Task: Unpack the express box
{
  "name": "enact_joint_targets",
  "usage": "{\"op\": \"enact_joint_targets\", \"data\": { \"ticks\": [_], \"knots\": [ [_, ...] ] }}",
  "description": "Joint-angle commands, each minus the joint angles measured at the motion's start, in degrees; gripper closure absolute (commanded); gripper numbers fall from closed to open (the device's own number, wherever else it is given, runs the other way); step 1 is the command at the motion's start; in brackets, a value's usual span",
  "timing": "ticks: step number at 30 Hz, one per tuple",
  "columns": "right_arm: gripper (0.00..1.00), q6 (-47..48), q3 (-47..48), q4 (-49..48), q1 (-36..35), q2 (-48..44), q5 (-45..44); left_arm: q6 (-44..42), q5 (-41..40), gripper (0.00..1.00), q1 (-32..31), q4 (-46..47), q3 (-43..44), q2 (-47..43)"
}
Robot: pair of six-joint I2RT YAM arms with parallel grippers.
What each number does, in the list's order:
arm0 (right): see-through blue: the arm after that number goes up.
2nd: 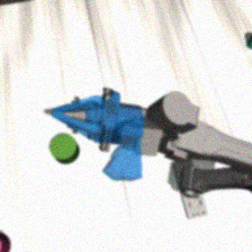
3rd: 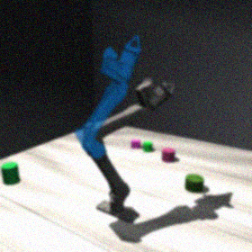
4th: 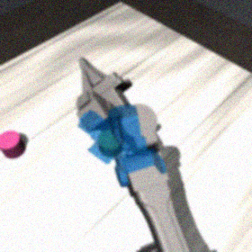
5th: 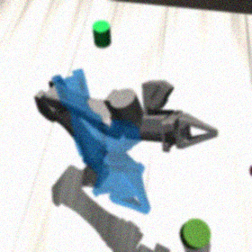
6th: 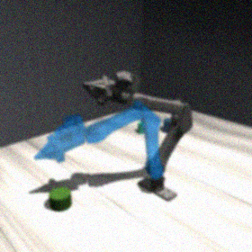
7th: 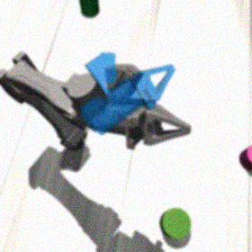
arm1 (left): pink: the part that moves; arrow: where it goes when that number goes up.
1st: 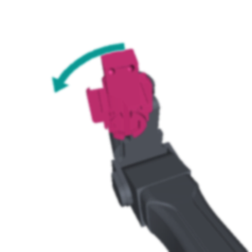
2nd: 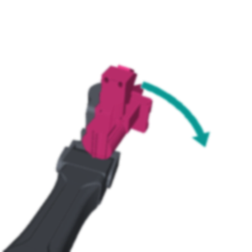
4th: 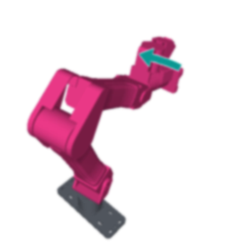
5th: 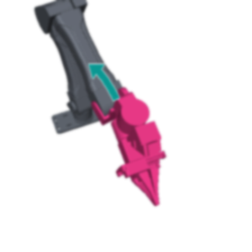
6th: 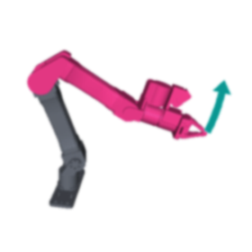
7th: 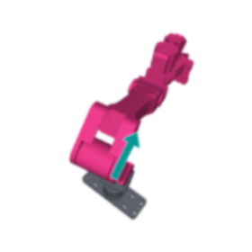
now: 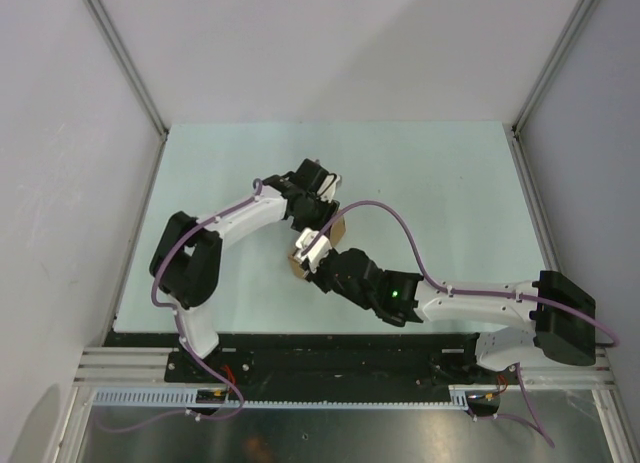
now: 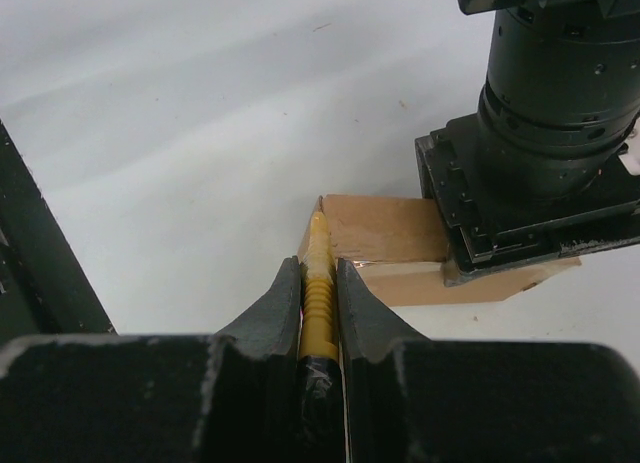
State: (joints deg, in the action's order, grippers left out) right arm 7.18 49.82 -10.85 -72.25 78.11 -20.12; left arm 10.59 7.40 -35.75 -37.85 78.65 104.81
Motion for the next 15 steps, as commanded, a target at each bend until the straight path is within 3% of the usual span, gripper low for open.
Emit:
{"op": "enact_joint_targets", "data": {
  "ticks": [1,15],
  "knots": [
    [1.00,2.05,0.01,-1.36,0.09,0.29,0.69,-1.80,-0.98,0.56,-0.90,-1.88,2.29,1.09],
    [1.00,1.17,0.01,-3.56,1.14,4.51,-0.18,-2.50,-0.90,0.60,-1.43,-2.67,2.03,1.88]
  ]
}}
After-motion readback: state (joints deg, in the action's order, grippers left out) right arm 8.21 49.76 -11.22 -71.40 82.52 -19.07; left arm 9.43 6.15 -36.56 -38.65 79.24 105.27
